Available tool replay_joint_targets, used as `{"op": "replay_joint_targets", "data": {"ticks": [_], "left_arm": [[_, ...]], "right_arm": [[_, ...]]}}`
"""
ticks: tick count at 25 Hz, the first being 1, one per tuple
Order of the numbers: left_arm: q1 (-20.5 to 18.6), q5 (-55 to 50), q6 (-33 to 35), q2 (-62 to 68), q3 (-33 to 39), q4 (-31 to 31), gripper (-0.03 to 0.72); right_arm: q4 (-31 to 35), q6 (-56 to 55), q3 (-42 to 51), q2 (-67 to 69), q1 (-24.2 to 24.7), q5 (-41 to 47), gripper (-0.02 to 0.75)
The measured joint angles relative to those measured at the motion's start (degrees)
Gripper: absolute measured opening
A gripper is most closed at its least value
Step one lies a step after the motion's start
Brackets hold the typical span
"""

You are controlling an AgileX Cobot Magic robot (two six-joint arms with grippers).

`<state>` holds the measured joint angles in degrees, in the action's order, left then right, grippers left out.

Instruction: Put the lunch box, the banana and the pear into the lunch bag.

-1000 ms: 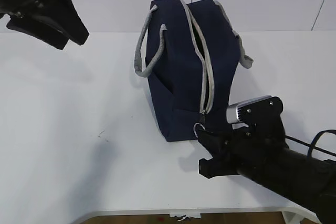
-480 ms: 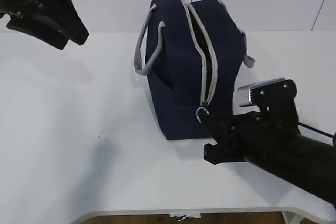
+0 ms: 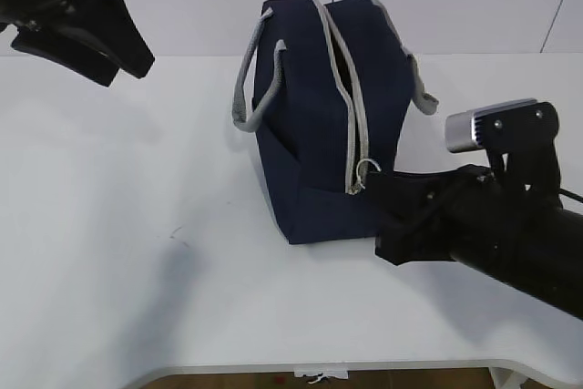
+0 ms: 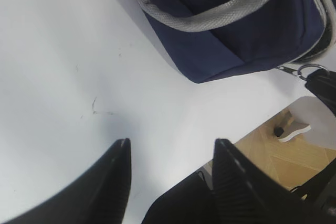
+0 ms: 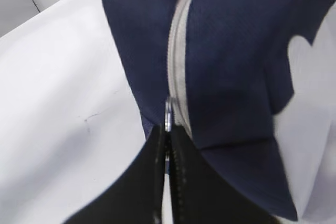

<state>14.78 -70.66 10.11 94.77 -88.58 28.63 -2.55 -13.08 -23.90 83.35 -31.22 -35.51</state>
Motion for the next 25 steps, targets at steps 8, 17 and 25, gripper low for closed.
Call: {"op": "replay_joint_targets", "data": {"ticks": [8,17,25], "left_arm": [[0.00,0.00,0.00,0.00,0.00,0.20,0.380],[0.00,0.00,0.00,0.00,0.00,0.33,0.380],[0.00,0.00,0.00,0.00,0.00,1.79,0.380]], "right_arm": [[-1.81,0.00,-3.35,-5.65,0.00,7.91,0.001],[-5.05,0.00,-12.56,-5.65,0.00,15.40,0.001],[-5.18,-0.05,-21.21,-5.28,0.00,22.55,0.001]]}}
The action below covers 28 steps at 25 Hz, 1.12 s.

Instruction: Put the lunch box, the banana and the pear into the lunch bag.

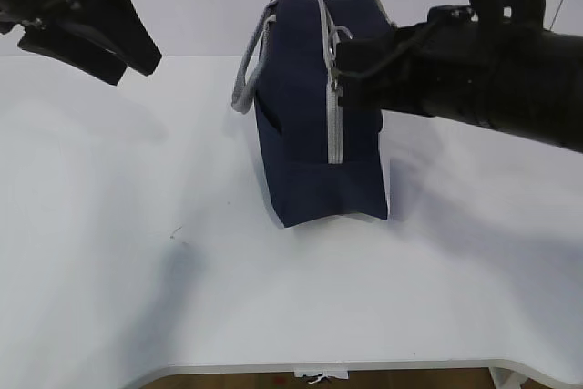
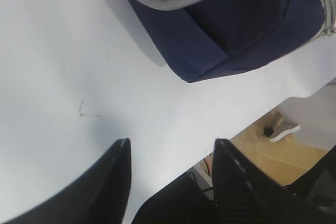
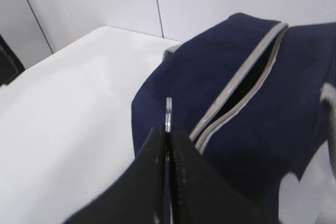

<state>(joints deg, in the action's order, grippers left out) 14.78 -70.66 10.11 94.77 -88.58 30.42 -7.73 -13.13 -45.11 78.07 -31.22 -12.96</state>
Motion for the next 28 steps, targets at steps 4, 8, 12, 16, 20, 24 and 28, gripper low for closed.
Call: {"op": "replay_joint_targets", "data": {"ticks": [4,8,12,16,20,24,28], "left_arm": [[1.60,0.00,0.00,0.00,0.00,0.09,0.380],[4.14,0.00,0.00,0.00,0.00,-1.08,0.379],[6.39,0.00,0.00,0.00,0.00,-2.18,0.379],[8.43,0.00,0.00,0.00,0.00,-5.58,0.379],[8.91,-0.09,0.00,0.00,0.00,-6.93,0.379],[8.91,0.48,0.26,0.00,0.00,-7.67,0.379],[8.91,3.27,1.81,0.81,0.00,-7.76,0.388]], "right_arm": [[0.00,0.00,-5.07,1.79,0.00,3.48,0.001],[0.00,0.00,-9.31,3.69,0.00,5.23,0.001],[0.00,0.00,-12.43,5.39,0.00,5.89,0.001],[0.00,0.00,-15.16,6.76,0.00,6.49,0.001],[0.00,0.00,-16.13,7.00,0.00,7.70,0.001],[0.00,0.00,-16.13,7.04,0.00,8.40,0.001],[1.01,0.00,-16.13,7.04,0.00,8.44,0.001]]}}
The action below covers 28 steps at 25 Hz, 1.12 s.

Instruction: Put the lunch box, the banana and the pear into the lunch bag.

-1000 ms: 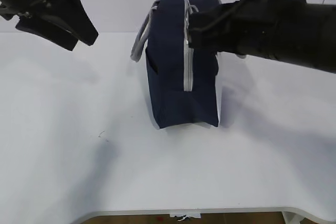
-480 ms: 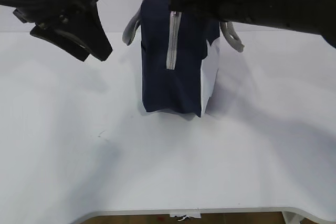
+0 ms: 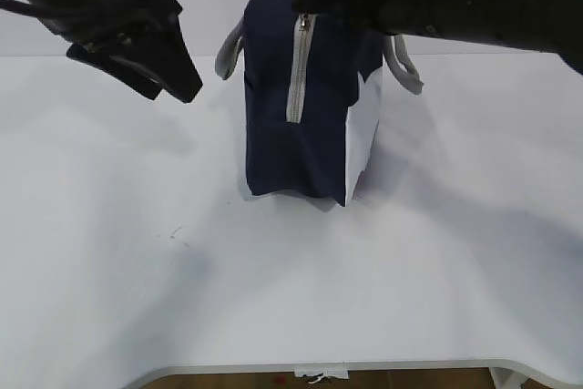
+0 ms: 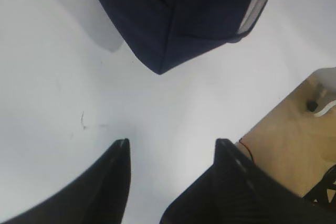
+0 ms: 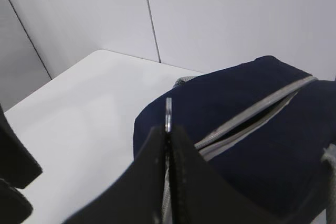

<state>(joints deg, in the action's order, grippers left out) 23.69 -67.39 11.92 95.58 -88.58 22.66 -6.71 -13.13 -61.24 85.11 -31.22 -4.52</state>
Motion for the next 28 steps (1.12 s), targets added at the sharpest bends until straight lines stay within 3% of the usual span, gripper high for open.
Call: {"op": "replay_joint_targets", "data": {"ticks": [10,11,17,23,26,28], "left_arm": [[0.00,7.73,10.07,5.38,0.00,5.89,0.410],[0.00,10.40,13.89,6.32,0.00,8.10,0.410],[0.00,15.91,22.57,7.37,0.00,15.21,0.412],[0.00,20.91,26.21,8.11,0.00,19.11,0.412],[0.00,21.61,29.37,8.99,0.00,22.74,0.406],[0.00,21.74,29.75,9.12,0.00,23.73,0.350]], "right_arm": [[3.72,0.00,-0.09,0.00,0.00,0.21,0.001],[3.85,0.00,-0.09,0.00,0.00,0.21,0.001],[3.94,0.00,-0.09,0.00,0.00,0.21,0.001],[4.07,0.00,-0.09,0.00,0.00,0.21,0.001],[4.07,0.00,-0.09,0.00,0.00,0.21,0.001],[4.07,0.00,-0.09,0.00,0.00,0.21,0.001]]}}
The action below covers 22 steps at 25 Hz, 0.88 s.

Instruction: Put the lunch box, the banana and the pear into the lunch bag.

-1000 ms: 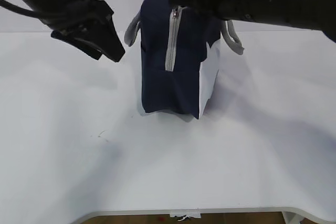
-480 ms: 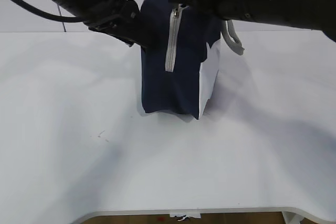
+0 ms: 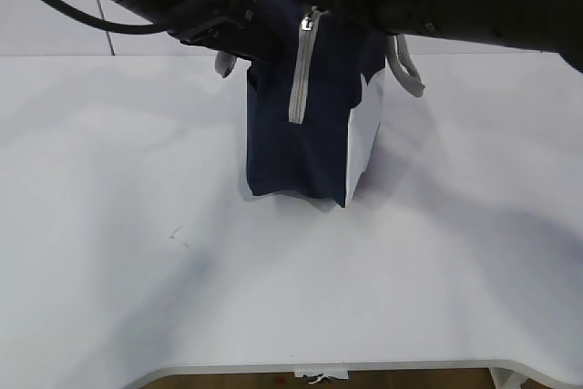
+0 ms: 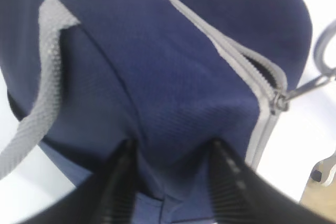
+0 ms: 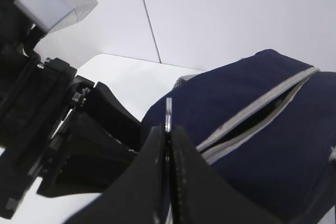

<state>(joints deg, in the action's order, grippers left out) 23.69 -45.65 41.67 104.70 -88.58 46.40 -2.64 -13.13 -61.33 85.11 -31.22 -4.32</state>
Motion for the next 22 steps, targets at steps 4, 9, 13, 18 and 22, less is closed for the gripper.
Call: {"op": "replay_joint_targets", "data": {"ticks": [4,9,13,18,22], "left_arm": [[0.00,0.09,1.65,0.19,0.00,0.00,0.097],[0.00,-2.09,3.06,0.19,0.00,-1.25,0.001],[0.13,-5.68,3.42,0.19,0.00,-6.96,-0.003],[0.13,-8.34,3.42,-1.15,0.00,-11.27,-0.003],[0.13,-10.52,3.42,-2.08,0.00,-13.43,-0.004]], "right_arm": [[0.00,0.00,0.00,0.00,0.00,0.00,0.001],[0.00,0.00,0.00,0.00,0.00,0.00,0.001],[0.00,0.00,0.00,0.22,0.00,0.22,0.001],[0.00,0.00,0.00,0.22,0.12,0.29,0.001],[0.46,0.00,0.00,0.22,1.63,0.17,0.001]]}}
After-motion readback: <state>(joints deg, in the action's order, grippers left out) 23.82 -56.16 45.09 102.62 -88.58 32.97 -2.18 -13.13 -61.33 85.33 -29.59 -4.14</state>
